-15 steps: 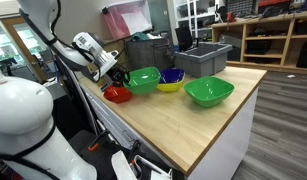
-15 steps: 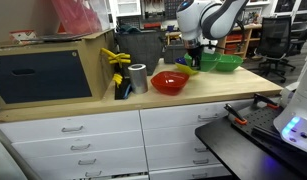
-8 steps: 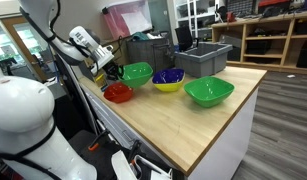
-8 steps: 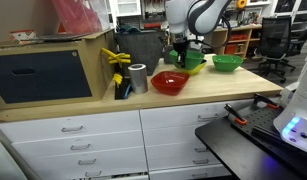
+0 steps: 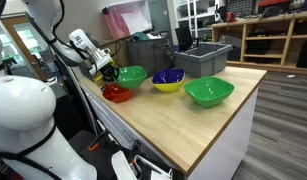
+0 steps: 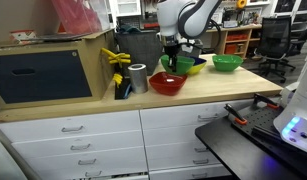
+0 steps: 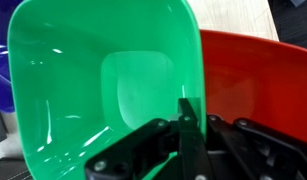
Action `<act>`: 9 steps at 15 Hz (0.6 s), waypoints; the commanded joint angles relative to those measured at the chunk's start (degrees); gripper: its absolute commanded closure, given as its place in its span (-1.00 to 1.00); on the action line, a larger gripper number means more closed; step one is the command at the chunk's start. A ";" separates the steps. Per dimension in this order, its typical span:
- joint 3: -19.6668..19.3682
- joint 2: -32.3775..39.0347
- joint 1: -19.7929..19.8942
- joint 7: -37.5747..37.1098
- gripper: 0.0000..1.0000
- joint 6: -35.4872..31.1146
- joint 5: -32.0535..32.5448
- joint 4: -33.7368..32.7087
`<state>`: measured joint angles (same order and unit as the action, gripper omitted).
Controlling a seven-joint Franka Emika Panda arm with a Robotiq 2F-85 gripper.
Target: Put the green bowls into the the red and yellow bowls
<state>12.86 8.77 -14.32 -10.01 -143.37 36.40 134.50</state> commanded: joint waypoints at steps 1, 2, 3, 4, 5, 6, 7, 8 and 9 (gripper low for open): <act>0.42 -0.77 -1.11 3.70 0.98 0.05 -1.64 -0.78; 0.50 -1.29 -1.55 3.76 0.98 0.36 -0.95 -0.64; 0.66 -1.80 -1.90 4.30 0.98 0.44 -0.75 -0.39; 0.92 -2.42 -2.21 4.85 0.98 0.48 -1.07 -0.07; 1.25 -2.85 -2.47 5.37 0.98 0.53 -1.61 0.07; 1.75 -3.26 -2.60 6.45 0.98 0.50 -2.73 0.24; 2.25 -3.74 -2.70 7.06 0.98 0.53 -3.84 0.47; 2.74 -4.14 -2.85 7.98 0.98 0.62 -5.22 0.61; 3.20 -4.61 -3.15 8.69 0.98 0.76 -6.70 0.92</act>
<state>15.04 7.15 -16.85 -4.70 -143.37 33.52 134.11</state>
